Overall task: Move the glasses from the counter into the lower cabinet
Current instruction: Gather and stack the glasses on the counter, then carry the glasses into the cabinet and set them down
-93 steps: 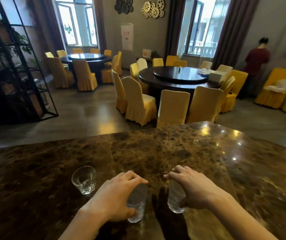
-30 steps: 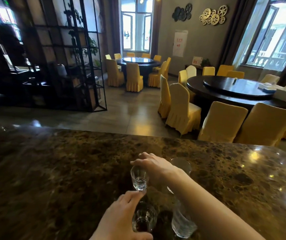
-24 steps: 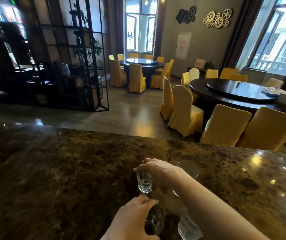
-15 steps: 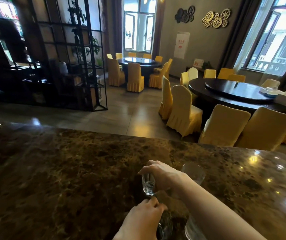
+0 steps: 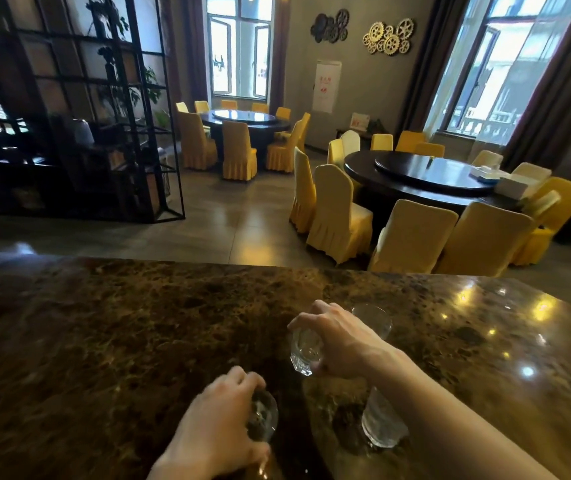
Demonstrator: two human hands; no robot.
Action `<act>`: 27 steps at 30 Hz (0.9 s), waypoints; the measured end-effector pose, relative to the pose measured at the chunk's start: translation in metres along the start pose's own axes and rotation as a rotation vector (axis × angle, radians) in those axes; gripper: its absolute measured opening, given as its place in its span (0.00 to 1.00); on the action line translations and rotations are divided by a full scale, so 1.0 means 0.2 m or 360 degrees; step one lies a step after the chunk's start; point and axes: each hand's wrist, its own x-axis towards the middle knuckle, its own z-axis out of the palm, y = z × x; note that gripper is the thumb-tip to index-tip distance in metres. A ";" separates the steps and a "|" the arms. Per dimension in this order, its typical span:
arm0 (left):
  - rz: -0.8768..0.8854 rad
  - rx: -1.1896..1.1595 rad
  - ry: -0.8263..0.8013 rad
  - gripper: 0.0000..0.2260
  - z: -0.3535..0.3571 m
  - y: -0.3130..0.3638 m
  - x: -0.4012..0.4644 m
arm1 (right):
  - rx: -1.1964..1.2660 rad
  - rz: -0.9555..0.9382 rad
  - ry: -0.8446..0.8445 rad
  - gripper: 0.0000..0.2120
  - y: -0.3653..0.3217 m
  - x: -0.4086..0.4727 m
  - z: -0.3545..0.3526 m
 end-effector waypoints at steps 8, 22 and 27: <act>-0.0194 0.0056 0.0336 0.38 -0.09 0.03 -0.33 | 0.0076 -0.0025 0.0020 0.37 -0.05 -0.62 -0.05; -0.0257 0.0086 0.0247 0.37 0.31 0.47 -1.10 | 0.0059 0.0087 -0.0112 0.37 -0.03 -1.70 0.10; -0.0225 0.0110 0.0213 0.37 0.35 0.48 -1.24 | 0.0055 0.0189 -0.0160 0.35 -0.09 -1.88 0.19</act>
